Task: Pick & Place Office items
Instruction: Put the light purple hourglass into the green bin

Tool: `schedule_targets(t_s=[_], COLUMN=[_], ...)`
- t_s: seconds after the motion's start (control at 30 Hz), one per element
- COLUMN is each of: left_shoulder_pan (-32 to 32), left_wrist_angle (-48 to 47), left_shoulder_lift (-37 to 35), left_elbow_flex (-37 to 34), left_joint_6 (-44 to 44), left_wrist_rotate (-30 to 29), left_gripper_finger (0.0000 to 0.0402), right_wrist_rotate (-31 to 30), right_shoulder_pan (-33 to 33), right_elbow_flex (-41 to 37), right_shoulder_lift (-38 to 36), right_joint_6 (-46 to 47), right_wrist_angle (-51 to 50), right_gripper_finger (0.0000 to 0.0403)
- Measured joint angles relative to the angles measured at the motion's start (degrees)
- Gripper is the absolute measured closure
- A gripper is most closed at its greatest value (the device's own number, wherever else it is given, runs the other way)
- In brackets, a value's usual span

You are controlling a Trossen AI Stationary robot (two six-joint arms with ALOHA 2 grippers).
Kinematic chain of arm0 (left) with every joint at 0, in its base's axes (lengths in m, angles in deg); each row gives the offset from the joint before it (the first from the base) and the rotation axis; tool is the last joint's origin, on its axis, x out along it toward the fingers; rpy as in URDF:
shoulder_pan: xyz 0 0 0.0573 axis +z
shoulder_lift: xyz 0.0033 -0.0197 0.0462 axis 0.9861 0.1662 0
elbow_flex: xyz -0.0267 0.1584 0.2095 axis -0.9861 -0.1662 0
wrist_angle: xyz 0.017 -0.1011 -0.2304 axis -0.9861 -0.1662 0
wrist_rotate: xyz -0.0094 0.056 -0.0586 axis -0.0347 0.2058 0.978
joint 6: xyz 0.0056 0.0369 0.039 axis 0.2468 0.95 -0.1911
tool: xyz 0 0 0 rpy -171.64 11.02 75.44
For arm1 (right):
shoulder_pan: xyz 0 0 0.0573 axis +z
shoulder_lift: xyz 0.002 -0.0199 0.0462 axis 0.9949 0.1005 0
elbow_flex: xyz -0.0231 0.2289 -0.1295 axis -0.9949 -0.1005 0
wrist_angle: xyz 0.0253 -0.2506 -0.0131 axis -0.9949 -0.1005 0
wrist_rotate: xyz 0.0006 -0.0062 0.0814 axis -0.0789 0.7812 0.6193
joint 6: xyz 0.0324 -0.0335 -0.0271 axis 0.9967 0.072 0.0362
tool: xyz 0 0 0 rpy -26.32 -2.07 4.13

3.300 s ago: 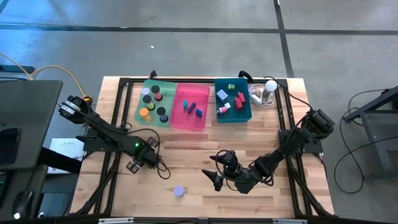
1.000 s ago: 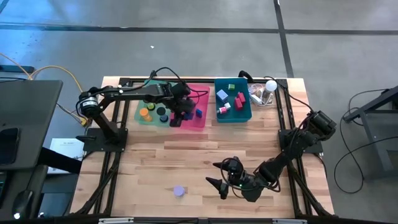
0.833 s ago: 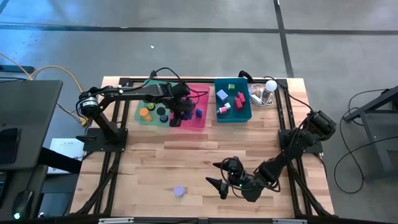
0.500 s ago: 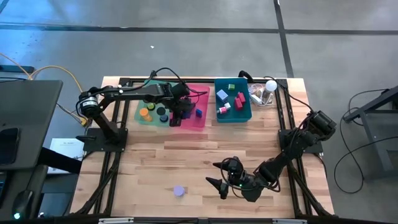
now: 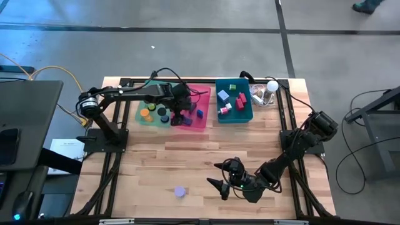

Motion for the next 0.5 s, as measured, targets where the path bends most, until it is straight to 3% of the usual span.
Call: schedule_targets(t_s=[0.33, 0.5], left_shoulder_pan=[-3.7, -7.6], left_wrist_angle=[-3.8, -7.4], left_shoulder_lift=[-9.6, -17.4], left_elbow_flex=[0.0, 0.0], left_joint_6=[-0.5, -8.6], left_wrist_rotate=[-0.9, -0.7], left_gripper_finger=[0.0124, 0.0124], right_wrist_rotate=[0.0, 0.6], right_shoulder_pan=[-0.1, -0.4], right_elbow_flex=[0.0, 0.0], right_shoulder_lift=[0.0, 0.0], right_joint_6=[-2.2, -2.6], right_wrist_angle=[0.0, 0.0], right_gripper_finger=[0.0037, 0.0037])
